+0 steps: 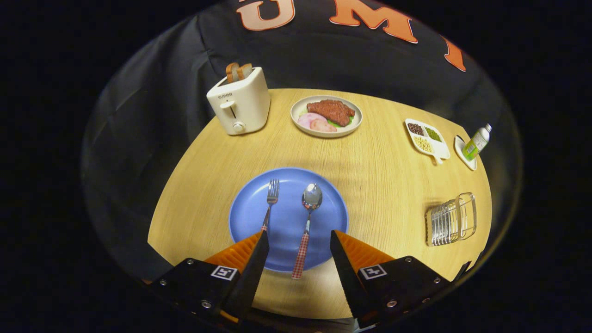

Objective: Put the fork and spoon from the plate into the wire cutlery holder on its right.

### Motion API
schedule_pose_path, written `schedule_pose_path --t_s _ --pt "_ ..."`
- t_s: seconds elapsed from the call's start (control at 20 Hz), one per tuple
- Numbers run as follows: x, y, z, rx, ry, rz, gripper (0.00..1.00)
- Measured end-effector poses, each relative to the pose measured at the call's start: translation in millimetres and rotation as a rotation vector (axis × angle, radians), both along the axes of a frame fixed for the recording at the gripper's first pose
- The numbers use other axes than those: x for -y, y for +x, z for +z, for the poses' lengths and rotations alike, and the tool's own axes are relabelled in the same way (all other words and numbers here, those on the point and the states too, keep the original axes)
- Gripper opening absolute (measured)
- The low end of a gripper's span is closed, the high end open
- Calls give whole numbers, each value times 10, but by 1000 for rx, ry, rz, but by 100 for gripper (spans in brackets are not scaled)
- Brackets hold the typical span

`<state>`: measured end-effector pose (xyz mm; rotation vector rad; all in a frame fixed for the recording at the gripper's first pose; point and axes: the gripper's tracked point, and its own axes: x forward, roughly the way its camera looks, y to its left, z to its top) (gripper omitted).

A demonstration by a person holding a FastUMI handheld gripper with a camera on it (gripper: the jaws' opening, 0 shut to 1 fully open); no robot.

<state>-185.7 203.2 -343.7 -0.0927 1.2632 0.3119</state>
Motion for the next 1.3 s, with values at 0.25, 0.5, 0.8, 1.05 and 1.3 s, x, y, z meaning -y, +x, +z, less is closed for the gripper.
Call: schedule_pose_path --t_s 0.25,0.5,0.8,1.05,1.3 --pt "-59 -220 -257 -88 -9 -2 64" --pt "-21 -368 -376 -130 -33 -40 46" --pt "33 -416 -452 -132 -99 -18 21" --pt "65 -390 -369 -131 -84 -10 10" --pt "312 -193 -53 -94 -58 -25 9"
